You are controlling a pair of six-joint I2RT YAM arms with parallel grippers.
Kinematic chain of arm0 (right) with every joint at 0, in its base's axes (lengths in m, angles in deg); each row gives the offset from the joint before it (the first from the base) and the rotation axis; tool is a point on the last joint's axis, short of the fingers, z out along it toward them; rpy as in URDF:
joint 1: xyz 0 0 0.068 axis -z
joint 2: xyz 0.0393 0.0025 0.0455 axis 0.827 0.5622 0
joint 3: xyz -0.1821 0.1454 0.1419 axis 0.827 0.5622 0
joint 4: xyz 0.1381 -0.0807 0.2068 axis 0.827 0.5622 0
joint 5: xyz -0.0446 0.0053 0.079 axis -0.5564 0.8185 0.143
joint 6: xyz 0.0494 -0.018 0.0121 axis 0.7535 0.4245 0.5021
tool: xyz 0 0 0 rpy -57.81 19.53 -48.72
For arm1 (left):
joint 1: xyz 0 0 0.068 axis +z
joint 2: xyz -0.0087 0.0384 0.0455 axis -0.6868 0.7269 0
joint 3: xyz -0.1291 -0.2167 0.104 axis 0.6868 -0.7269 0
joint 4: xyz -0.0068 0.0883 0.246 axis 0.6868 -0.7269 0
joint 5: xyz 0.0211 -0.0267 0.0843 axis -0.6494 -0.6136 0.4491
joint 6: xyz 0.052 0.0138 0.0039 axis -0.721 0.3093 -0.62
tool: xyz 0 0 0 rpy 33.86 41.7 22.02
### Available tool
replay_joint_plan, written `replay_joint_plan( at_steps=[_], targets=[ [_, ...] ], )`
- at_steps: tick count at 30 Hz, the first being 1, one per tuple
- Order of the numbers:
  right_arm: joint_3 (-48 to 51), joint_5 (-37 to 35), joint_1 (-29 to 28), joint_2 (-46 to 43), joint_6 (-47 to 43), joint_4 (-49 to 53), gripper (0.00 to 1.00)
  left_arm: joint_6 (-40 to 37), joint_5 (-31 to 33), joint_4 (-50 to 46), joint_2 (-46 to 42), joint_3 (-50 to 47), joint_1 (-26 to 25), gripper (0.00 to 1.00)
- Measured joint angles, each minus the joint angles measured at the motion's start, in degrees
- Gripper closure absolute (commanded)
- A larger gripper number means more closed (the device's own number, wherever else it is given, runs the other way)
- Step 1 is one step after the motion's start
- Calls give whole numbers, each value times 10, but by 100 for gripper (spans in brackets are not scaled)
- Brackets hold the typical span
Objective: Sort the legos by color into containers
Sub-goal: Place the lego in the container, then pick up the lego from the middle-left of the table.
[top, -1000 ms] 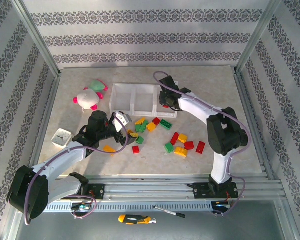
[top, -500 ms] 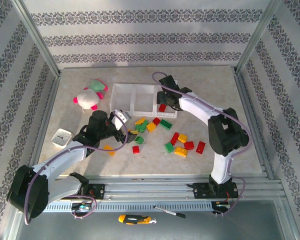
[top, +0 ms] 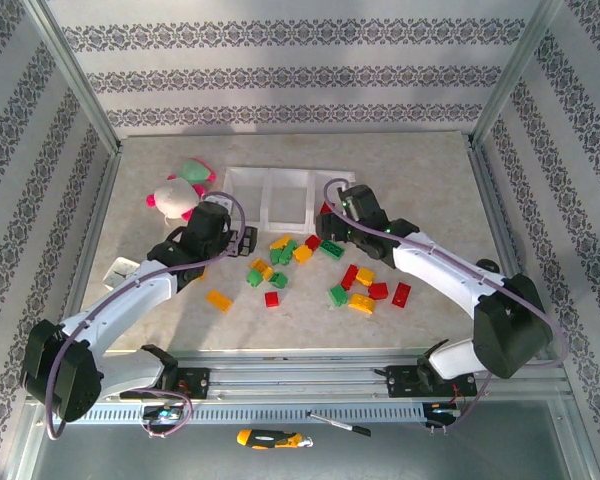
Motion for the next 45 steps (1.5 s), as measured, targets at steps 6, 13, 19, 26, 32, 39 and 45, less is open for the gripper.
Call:
replay_joint_plan(
  at_steps=[6, 13, 19, 26, 32, 39, 45],
  targets=[
    [1, 12, -58, -9, -48, -27, 12, 92, 53, -73, 16, -6, 33, 1],
    [-8, 19, -90, 2, -73, -39, 11, 153, 31, -108, 54, -26, 122, 6],
    [-16, 20, -91, 17, -76, -43, 11, 177, -8, -118, 127, -28, 148, 17],
    [-16, 19, -98, 19, -76, -43, 11, 193, -26, -119, 181, -28, 155, 44],
    [-15, 15, -98, 19, -75, -43, 11, 192, -30, -127, 188, -25, 157, 62],
    [-15, 13, -98, 7, -75, -43, 10, 186, -29, -174, 153, 14, 157, 64],
    [-15, 13, -98, 1, -75, -43, 10, 166, -31, -198, 120, 108, 148, 67]
  ],
)
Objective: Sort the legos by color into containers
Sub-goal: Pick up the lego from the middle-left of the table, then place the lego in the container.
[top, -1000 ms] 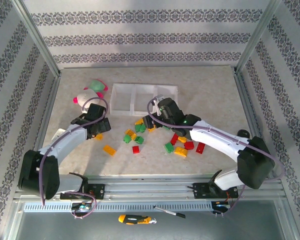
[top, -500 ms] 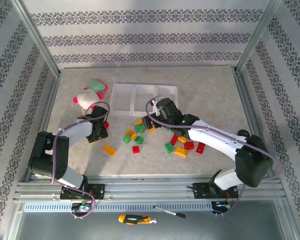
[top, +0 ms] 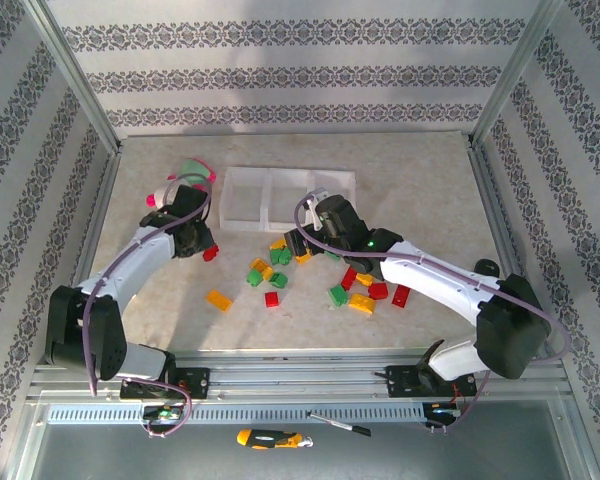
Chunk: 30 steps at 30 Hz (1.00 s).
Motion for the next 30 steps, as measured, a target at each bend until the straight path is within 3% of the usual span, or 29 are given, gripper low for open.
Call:
replay_joint_plan(
  at_steps=[6, 16, 22, 24, 27, 30],
  targets=[
    [0, 0, 0, 0, 0, 0, 10, -36, -16, -3, 45, 125, -21, 67],
    [1, -13, 0, -13, 1, 0, 10, -99, -35, -7, 273, 309, -56, 67],
    [10, -26, 0, -36, 11, 0, 10, -116, -46, -24, 360, 372, -58, 63],
    [13, -31, 0, -40, 12, 1, 10, -119, -48, -29, 373, 385, -58, 58],
    [21, -42, 0, -50, 14, 0, 10, -123, -49, -33, 374, 392, -58, 37],
    [36, -64, 0, -70, 23, 0, 10, -129, -49, -35, 373, 399, -58, 22]
  ],
)
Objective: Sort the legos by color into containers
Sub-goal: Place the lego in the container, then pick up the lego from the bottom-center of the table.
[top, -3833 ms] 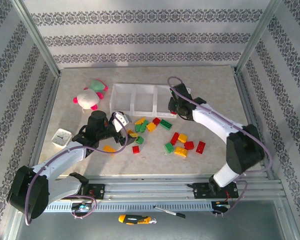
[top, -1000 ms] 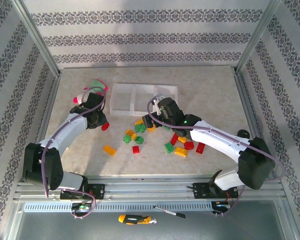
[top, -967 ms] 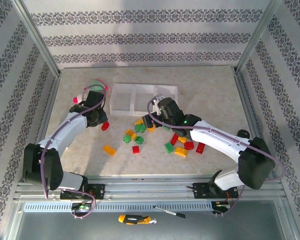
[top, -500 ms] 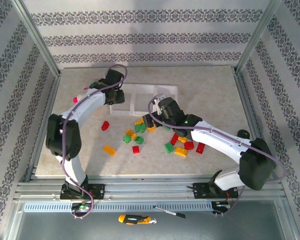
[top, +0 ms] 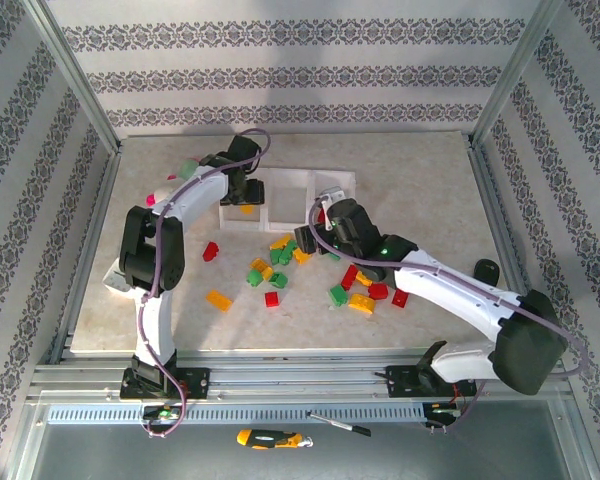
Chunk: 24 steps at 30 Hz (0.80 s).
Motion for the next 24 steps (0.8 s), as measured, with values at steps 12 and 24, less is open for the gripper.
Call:
replay_joint_plan(
  at_steps=[12, 24],
  targets=[
    [34, -57, 20, -78, 52, 44, 10, -53, -24, 56, -143, -92, -22, 1],
    [55, 16, 56, -92, 79, 231, 12, -300, -203, 178, -368, -335, -113, 0]
  ],
)
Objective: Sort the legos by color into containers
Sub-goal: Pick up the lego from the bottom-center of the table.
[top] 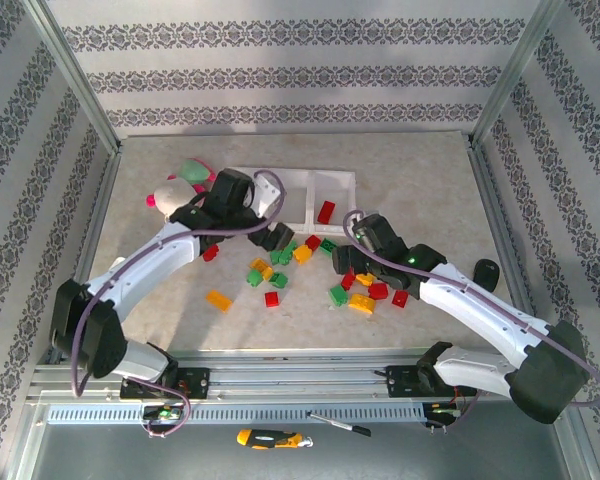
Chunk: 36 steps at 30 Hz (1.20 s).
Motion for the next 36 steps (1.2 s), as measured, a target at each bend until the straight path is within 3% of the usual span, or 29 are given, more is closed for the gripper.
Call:
replay_joint_plan(
  at_steps=[7, 12, 25, 29, 36],
  targets=[
    [3, 45, -49, 51, 26, 38, 20, -116, -57, 24, -108, -115, -18, 0],
    [3, 62, -83, 107, 48, 42, 26, -159, -101, 44, -151, -171, -20, 1],
    [3, 63, -92, 210, 74, 35, 48, -167, -137, 75, -156, -197, -23, 1],
    [3, 61, -92, 216, 72, 36, 67, -167, -141, 78, -160, -202, -23, 1],
    [-2, 55, -92, 195, 72, 45, 70, -166, -138, 83, -179, -211, -23, 1]
  ],
)
